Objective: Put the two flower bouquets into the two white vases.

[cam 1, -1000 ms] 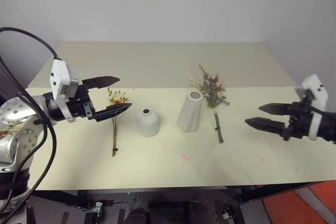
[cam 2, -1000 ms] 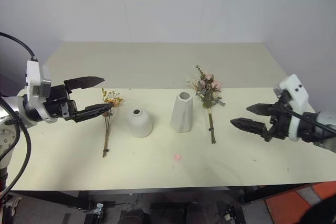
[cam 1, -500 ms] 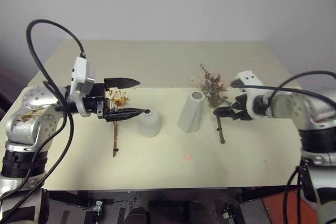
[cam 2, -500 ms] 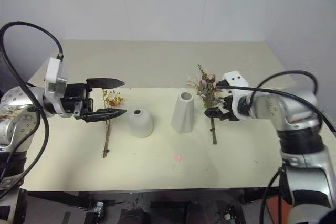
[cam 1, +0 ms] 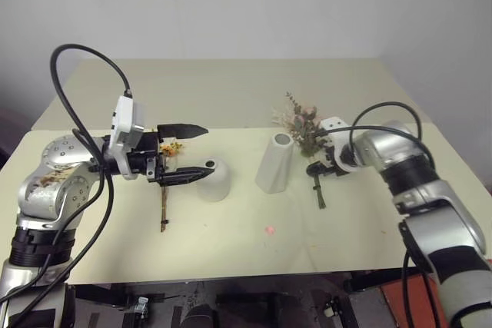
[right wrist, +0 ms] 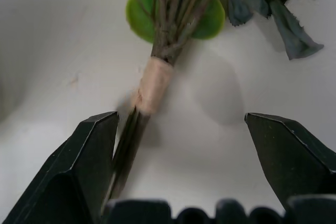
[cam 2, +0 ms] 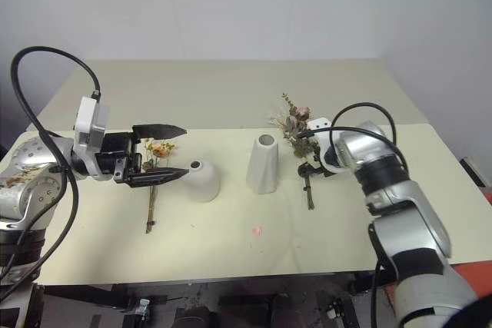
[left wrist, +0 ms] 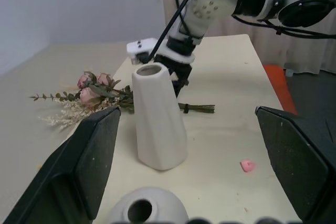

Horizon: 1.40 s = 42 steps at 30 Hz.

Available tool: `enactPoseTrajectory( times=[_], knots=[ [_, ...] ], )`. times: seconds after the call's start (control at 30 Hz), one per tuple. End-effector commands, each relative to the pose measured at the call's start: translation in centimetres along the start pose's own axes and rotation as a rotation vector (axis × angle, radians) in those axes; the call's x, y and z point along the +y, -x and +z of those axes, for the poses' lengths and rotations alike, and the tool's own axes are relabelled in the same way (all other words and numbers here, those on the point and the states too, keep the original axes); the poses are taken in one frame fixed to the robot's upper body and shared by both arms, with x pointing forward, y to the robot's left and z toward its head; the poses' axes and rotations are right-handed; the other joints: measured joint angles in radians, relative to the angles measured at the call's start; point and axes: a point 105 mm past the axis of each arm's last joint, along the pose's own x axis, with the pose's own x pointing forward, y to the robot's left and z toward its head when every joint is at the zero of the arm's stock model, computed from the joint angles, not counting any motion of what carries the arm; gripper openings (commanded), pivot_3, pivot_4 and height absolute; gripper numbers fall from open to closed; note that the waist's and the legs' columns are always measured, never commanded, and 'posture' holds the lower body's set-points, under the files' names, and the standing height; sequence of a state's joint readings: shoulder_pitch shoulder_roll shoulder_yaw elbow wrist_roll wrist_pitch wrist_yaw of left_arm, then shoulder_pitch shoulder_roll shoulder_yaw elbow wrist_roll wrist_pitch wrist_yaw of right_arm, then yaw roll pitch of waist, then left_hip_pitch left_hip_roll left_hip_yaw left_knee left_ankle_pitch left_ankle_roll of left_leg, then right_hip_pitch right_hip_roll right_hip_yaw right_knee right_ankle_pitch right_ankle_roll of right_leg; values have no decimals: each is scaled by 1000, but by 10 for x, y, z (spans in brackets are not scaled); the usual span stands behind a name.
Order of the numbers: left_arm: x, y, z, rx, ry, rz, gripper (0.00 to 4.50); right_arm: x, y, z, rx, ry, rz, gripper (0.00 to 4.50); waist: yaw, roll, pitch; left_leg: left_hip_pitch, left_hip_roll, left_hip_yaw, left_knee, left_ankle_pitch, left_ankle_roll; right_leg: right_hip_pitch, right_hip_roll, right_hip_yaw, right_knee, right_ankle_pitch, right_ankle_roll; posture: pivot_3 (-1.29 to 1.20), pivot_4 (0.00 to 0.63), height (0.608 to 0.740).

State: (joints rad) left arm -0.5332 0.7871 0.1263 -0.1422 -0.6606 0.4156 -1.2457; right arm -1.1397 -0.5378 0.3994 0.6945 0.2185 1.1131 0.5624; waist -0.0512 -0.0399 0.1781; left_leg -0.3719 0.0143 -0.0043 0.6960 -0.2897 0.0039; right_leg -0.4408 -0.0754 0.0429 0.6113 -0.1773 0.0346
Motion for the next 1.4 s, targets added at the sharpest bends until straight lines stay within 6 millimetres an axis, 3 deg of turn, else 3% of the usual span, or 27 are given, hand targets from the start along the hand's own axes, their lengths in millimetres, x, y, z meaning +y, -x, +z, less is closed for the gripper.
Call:
enactPoseTrajectory(
  times=[0.03, 0.13, 0.27, 0.5, 0.6, 0.67, 0.8, 0.87, 1.0, 1.1, 1.23, 1.4],
  knots=[
    [-1, 2, 10, -15, -58, 16, 4475, 0, -5, 12, -24, 40, -16, 4500, -6, 0, 0, 1, 0, 0, 0, 0, 0, 0, 0, 0, 0, 0, 0, 0, 150, 740],
    [-2, 2, 10, -11, -58, 21, 4500, 7, -9, 13, -14, 67, 19, 3868, -14, 0, 0, 2, 0, 0, 0, 0, 0, 0, 0, 0, 1, 0, -1, 0, 150, 740],
    [-3, 4, 11, -6, -59, 31, 4500, 6, -7, 12, -11, 61, 37, 2609, -16, 0, 0, 3, 0, -1, 0, 0, -1, 1, 0, 0, 2, 0, -1, 0, 150, 740],
    [0, 4, 13, -2, -72, 34, 4500, -7, 11, 6, -50, -193, 93, 222, -12, 0, 0, 1, 0, -2, -1, 0, -1, 0, 0, -1, 3, 1, -1, 0, 150, 740],
    [2, 3, 10, 13, -67, 36, 4500, -27, 33, 17, -226, -338, 36, 206, -4, 0, 0, -1, 0, -2, -2, 0, -1, 0, 0, -1, 3, 1, -1, 0, 150, 740],
    [3, 3, 8, 23, -62, 39, 4500, -36, 52, 26, -372, -346, -6, 206, 6, 1, 0, -2, 0, -2, -2, 0, -1, -1, -1, -1, 2, 1, -1, 0, 150, 740],
    [6, 1, 9, 15, -47, 34, 4500, -43, 110, 53, -823, -286, -153, 206, 8, 1, 0, -6, 0, -3, -2, 0, -1, -5, 0, -2, 3, 1, 0, 0, 150, 740],
    [6, 1, 7, 26, -45, 32, 4500, -40, 141, 65, -1046, -372, -147, 206, 1, 1, 0, -8, 0, -2, -1, 0, -1, -9, 0, -1, 5, 1, 0, 0, 150, 740],
    [8, 0, 10, 17, -31, 26, 4500, -10, 189, 87, -1356, -353, 15, 206, 2, 1, 0, -12, 0, -1, 0, 1, -2, -16, 0, 1, 12, 1, 0, 0, 150, 740],
    [8, 0, 13, 3, -11, 9, 4500, 21, 205, 95, -1437, -257, 130, 206, 4, 1, 0, -11, 0, -2, 0, 2, -3, -16, 0, 0, 14, 2, -1, 0, 150, 740],
    [5, -1, 13, 1, 6, -21, 4500, 64, 219, 98, -1501, -125, 297, 206, 2, 1, 0, -10, 0, -2, 0, 2, -3, -15, 0, 0, 14, 1, -1, 0, 150, 740],
    [8, -1, 14, 4, 5, -28, 4500, 83, 208, 98, -1468, -42, 334, 206, 3, 1, 0, -10, 0, -2, 1, 2, -3, -15, 0, 0, 14, 1, -1, 0, 150, 740]
  ],
)
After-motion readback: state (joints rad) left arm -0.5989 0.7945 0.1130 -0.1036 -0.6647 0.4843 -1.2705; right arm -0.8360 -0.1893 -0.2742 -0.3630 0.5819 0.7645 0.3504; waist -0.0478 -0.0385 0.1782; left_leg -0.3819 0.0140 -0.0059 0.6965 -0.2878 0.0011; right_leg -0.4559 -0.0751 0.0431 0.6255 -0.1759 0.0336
